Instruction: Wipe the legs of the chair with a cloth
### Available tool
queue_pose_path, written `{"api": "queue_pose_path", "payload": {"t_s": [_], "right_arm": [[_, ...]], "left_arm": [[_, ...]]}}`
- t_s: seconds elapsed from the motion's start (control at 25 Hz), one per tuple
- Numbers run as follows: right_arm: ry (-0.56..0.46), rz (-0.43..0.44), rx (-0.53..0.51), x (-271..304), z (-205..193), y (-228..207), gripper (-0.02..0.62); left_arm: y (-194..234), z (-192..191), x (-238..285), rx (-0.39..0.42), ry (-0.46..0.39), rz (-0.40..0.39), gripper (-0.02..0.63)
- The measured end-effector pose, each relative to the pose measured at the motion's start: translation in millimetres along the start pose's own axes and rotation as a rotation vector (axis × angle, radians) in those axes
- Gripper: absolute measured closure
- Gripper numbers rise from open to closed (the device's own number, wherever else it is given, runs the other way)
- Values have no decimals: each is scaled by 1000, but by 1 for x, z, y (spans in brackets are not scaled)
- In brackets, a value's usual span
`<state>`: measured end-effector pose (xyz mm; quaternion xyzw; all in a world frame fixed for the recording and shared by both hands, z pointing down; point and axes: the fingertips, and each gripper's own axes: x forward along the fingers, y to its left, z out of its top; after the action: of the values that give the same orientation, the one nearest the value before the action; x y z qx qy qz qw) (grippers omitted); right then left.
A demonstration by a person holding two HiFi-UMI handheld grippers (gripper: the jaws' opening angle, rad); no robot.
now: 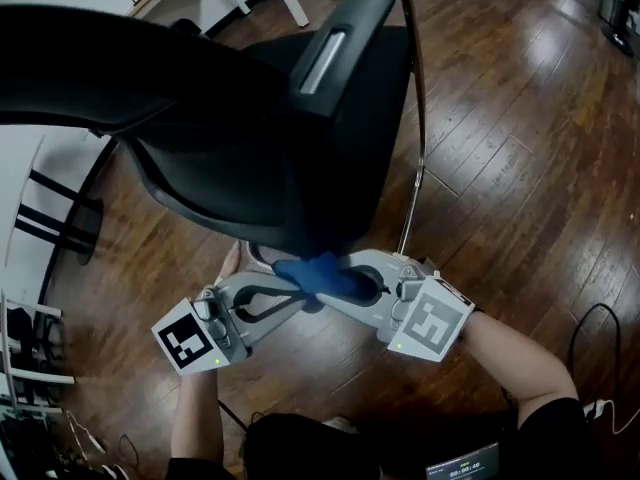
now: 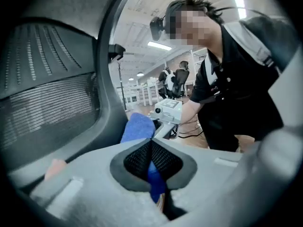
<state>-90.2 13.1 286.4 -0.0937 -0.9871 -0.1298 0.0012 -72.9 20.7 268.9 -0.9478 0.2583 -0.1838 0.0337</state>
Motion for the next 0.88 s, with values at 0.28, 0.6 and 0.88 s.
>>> {"api": "queue_pose_path", "payload": {"t_s": [0.28,0.6,0.88], "right_arm": [[-22,-3,106,-2,-6,-4,537],[516,25,210,-42,-137,-13,540],[743,146,293,-61,-271,34,540]], "left_arm": [[-24,-42,-9,-22,-95,40,606],[-17,-58,-7,-188,-245,16,606],[0,-78,15,-222,-198,50,606]]}}
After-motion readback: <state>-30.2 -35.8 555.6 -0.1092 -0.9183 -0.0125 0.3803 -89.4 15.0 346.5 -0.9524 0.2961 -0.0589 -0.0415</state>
